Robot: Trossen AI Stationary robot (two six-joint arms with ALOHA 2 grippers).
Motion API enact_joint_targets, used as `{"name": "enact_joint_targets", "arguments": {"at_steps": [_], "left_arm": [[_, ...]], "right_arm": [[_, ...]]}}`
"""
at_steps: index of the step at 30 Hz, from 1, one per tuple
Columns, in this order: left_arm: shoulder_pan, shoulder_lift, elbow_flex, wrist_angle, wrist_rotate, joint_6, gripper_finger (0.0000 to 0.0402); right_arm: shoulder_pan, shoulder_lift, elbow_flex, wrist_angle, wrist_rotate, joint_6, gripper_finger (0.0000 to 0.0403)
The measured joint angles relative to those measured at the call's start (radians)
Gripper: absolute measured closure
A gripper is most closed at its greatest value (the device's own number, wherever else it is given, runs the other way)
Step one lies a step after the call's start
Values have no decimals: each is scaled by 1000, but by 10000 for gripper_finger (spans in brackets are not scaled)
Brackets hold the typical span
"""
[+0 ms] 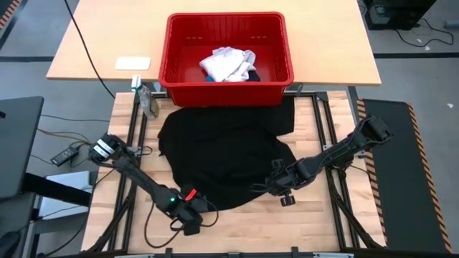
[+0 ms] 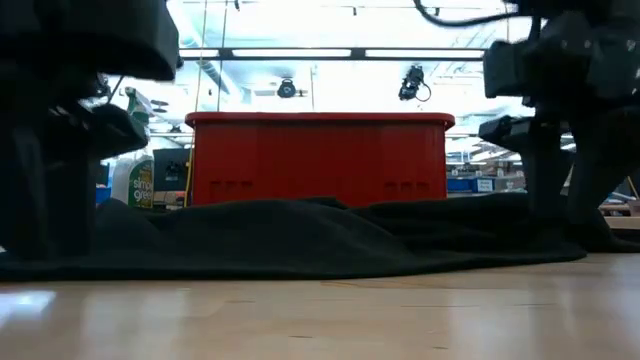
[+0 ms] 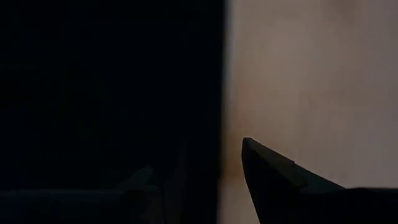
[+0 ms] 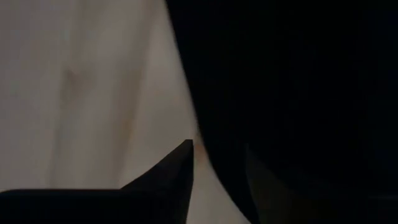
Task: Fold laundry
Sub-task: Fold the black shirt on the table
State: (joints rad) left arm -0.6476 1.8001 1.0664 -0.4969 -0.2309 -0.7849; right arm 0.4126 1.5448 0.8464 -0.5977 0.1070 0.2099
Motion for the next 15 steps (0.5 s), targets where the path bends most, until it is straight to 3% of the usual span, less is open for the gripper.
{"name": "enact_joint_targets", "arguments": {"at_steps": [9, 12, 15], "left_arm": [[54, 71, 6, 0, 27, 15, 246], [67, 72, 6, 8, 49, 16, 264], [70, 70, 5, 9, 52, 15, 306]], "right_arm": [[-52, 3, -127, 42, -28, 15, 213], [-68, 2, -156, 75, -39, 27, 232], [-90, 2, -163, 96, -70, 30, 283]]}}
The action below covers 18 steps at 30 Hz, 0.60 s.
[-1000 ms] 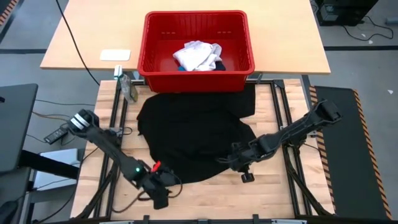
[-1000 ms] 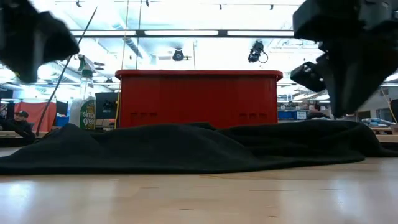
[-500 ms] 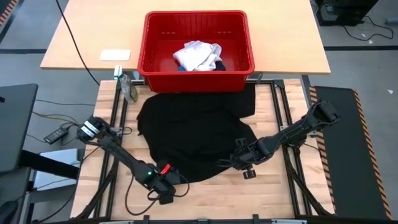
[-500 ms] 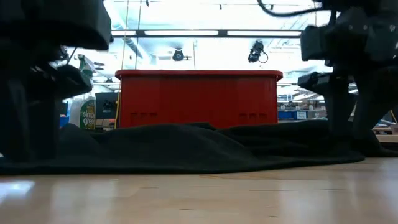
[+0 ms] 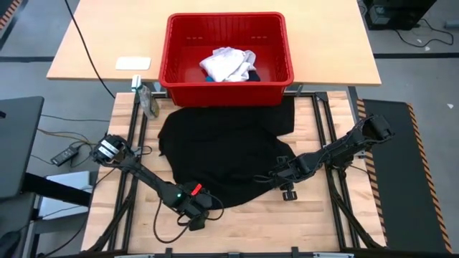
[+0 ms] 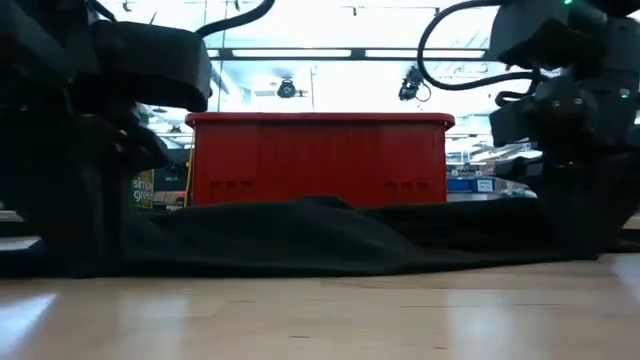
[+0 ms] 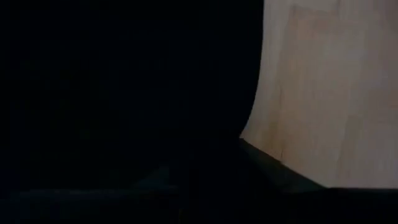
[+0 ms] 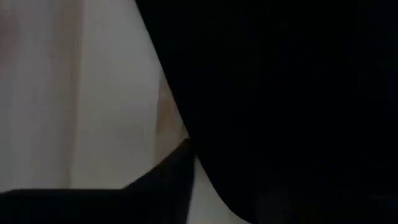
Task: Fold laundry
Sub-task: Fold the black shirt on the table
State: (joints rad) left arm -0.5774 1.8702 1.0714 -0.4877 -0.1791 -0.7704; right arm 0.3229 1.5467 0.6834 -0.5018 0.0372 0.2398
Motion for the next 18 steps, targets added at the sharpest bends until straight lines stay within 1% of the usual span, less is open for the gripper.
{"name": "enact_joint_targets", "arguments": {"at_steps": [2, 3, 4, 6, 8, 11, 13, 16, 18], "left_arm": [[4, -4, 12, 4, 31, -2, 349], [5, -10, 21, 1, 53, -3, 372], [6, -15, 30, -2, 72, -4, 386], [9, -25, 50, -10, 110, 2, 391], [8, -52, 75, -19, 151, 32, 394], [9, -117, 140, -36, 240, 81, 398], [4, -159, 185, -69, 281, 104, 398], [-4, -233, 269, -91, 309, 106, 399], [-10, -274, 332, -79, 334, 103, 400]], "right_arm": [[-19, 0, 5, -4, -27, 0, 337], [-26, 0, 8, -9, -57, 0, 368], [-33, -5, 13, -21, -92, 0, 383], [-42, -7, 37, -66, -155, 19, 387], [-50, -17, 69, -174, -254, 52, 392], [-69, -61, 165, -302, -495, 79, 396], [-71, -97, 238, -427, -631, 83, 396], [-71, -149, 361, -581, -773, 102, 396], [-68, -185, 443, -663, -839, 123, 396]]}}
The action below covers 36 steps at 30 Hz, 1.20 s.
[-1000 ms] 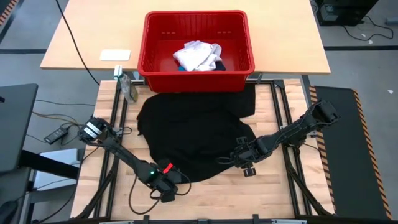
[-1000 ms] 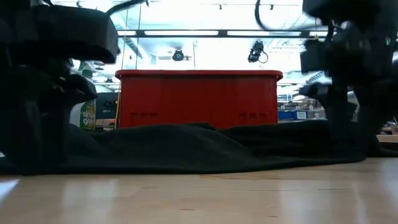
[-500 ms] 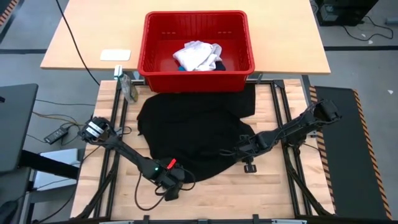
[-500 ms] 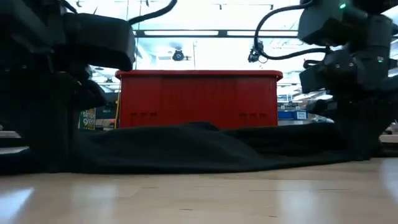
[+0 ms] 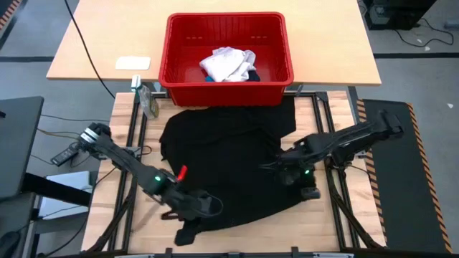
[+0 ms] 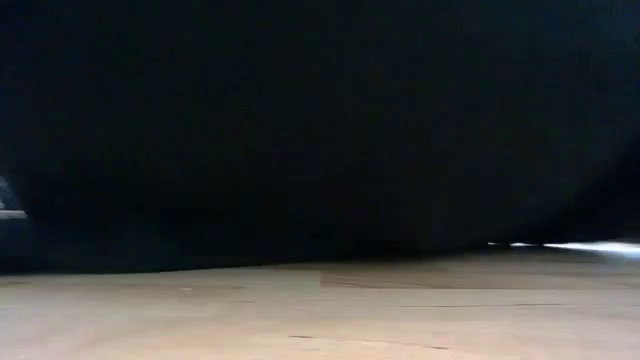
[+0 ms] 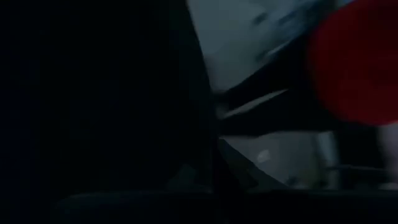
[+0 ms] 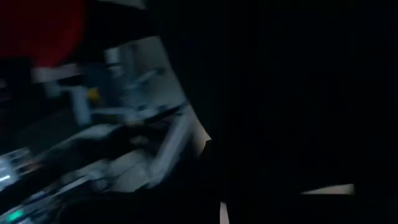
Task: Fold laundry
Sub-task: Fold the black shirt on the table
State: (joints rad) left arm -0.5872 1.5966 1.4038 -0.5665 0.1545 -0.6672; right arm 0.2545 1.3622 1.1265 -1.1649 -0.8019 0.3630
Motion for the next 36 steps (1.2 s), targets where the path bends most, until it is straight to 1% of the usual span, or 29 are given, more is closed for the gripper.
{"name": "enact_joint_targets", "arguments": {"at_steps": [3, 6, 10, 12, 14, 15, 18, 21, 26, 28, 30, 32, 33, 35, 36], "left_arm": [[-19, -16, 90, -2, 2, -50, 400], [-47, 1, 150, 14, 1, -59, 400], [-78, 61, 160, 61, 9, -93, 401], [-81, 100, 160, 103, 44, -142, 400], [-81, 128, 159, 133, 89, -199, 393], [-80, 137, 159, 142, 106, -225, 387], [-65, 141, 159, 131, 117, -267, 364], [-39, 126, 159, 118, 116, -257, 341], [1, 88, 160, 110, 114, -248, 314], [12, 78, 160, 93, 118, -232, 307], [30, 67, 160, 54, 111, -193, 302], [54, 60, 161, -15, 65, -145, 301], [69, 60, 162, -59, 20, -116, 301], [105, 64, 161, -171, -76, -55, 302], [130, 74, 161, -220, -89, -29, 302]], "right_arm": [[27, -38, 84, -16, -7, 70, 397], [77, -67, 113, 6, -38, 114, 397], [162, -55, 112, 45, -13, 126, 397], [206, -30, 112, 89, 22, 150, 393], [243, -3, 112, 158, 53, 171, 381], [256, 8, 112, 184, 48, 172, 373], [270, 29, 112, 222, -28, 166, 343], [257, 24, 112, 211, -46, 146, 314], [223, -11, 112, 181, 26, 120, 277], [218, -19, 112, 174, 77, 106, 269], [212, -23, 112, 171, 183, 65, 263], [205, -23, 112, 168, 364, 26, 261], [198, -23, 105, 185, 463, 22, 261], [166, -23, 75, 249, 638, 59, 264], [146, -23, 52, 294, 700, 106, 267]]}}
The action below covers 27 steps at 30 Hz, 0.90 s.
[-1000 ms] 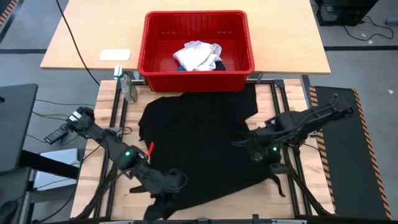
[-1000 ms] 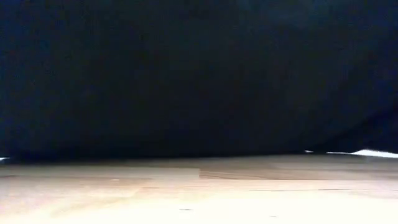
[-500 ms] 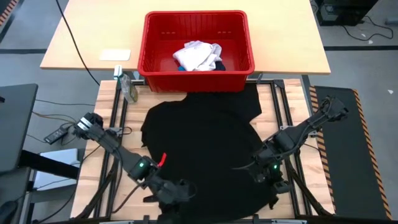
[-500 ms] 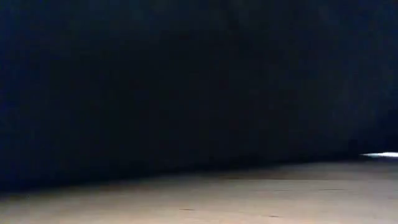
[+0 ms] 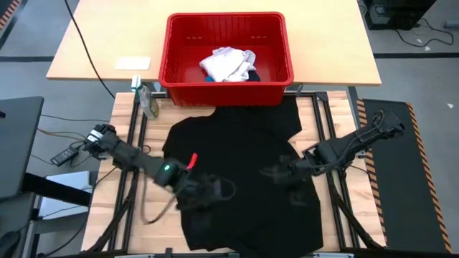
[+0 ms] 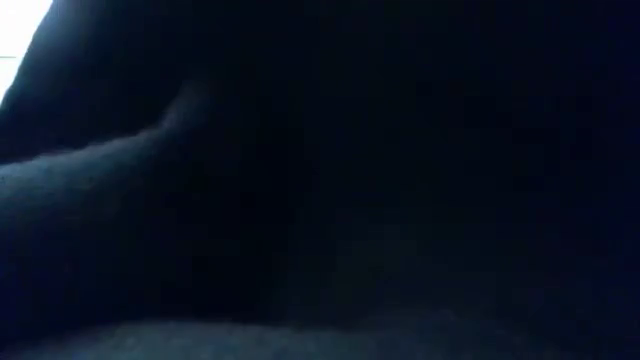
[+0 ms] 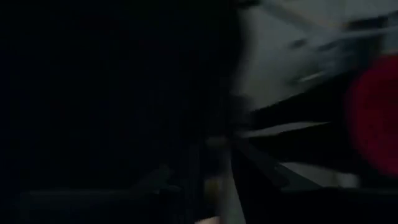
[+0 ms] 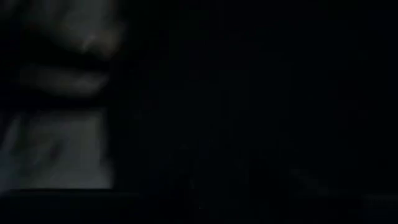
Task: Fold laundry
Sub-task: Fold the black shirt on the table
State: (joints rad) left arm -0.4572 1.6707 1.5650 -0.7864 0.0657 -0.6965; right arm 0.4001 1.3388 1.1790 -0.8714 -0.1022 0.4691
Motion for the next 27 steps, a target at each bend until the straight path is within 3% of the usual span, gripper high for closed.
{"name": "enact_joint_targets", "arguments": {"at_steps": [5, 8, 11, 15, 19, 22, 27], "left_arm": [[156, 72, -2, -133, -5, 70, 321], [242, 121, -2, -126, -9, 139, 336], [317, 176, -1, -120, 60, 223, 350], [397, 261, -1, -119, 163, 291, 367], [444, 340, -2, -90, 173, 300, 381], [461, 383, -2, -25, 174, 280, 388], [460, 452, -2, 187, 175, 176, 391]], "right_arm": [[-85, 0, -157, 269, 188, 242, 285], [-122, 1, -290, 449, 182, 355, 306], [-145, 1, -421, 579, 139, 438, 329], [-161, 1, -556, 564, 98, 486, 357], [-195, 1, -659, 505, 84, 542, 378], [-237, -4, -674, 426, 101, 605, 388], [-319, -2, -645, 300, 208, 553, 392]]}}
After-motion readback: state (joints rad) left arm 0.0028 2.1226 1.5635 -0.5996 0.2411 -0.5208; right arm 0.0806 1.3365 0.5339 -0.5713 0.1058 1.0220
